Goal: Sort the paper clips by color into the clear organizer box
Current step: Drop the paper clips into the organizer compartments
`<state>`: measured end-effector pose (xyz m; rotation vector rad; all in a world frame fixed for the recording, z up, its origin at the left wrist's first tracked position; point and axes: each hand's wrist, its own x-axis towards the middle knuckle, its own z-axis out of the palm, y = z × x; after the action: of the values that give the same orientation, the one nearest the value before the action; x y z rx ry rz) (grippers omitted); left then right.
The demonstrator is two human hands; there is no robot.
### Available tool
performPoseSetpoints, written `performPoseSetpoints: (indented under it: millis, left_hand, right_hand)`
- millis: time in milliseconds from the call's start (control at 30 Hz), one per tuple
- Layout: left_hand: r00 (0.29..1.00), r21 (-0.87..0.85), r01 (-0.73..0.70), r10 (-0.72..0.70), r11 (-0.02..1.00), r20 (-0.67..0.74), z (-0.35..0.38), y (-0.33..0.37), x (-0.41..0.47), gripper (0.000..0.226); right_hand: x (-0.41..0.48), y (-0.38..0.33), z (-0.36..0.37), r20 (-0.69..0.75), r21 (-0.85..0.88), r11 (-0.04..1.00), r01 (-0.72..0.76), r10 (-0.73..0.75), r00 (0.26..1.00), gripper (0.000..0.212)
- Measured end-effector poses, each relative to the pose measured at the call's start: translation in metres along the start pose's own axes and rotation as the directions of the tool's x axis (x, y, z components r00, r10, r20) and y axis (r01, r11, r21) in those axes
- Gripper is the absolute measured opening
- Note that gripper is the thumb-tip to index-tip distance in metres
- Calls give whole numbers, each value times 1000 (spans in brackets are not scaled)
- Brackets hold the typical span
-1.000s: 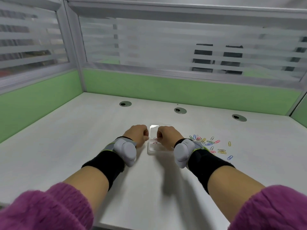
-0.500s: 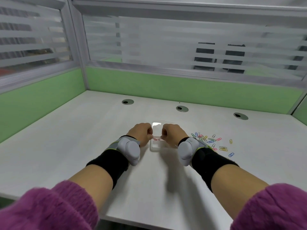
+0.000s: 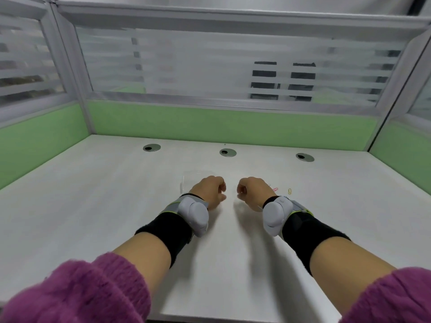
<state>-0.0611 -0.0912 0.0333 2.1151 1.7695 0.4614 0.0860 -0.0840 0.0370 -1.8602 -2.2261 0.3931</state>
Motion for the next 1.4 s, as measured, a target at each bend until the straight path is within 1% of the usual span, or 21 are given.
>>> performPoseSetpoints:
  millis: [167, 367, 667, 1000, 1400]
  left_hand:
    - [998, 22, -41, 40, 999, 38, 20, 26, 10, 26]
    - [997, 22, -49, 47, 999, 66, 39, 37, 18, 26]
    - [997, 23, -41, 39, 999, 62, 49, 39, 24, 24]
    - [997, 38, -52, 50, 998, 65, 47, 41, 23, 24]
    - [992, 76, -110, 105, 991, 70, 47, 65, 46, 25]
  right_hand:
    - [-5, 35, -9, -4, 9, 999, -47, 47, 999, 23]
    - [-4, 62, -4, 17, 6, 996, -92, 92, 996, 24]
    - [0, 71, 4, -4, 0, 998, -67, 67, 998, 18]
    - [0, 70, 1, 43, -56, 995, -83, 86, 995, 21]
    - [5, 100, -23, 14, 26, 989, -146, 146, 989, 21]
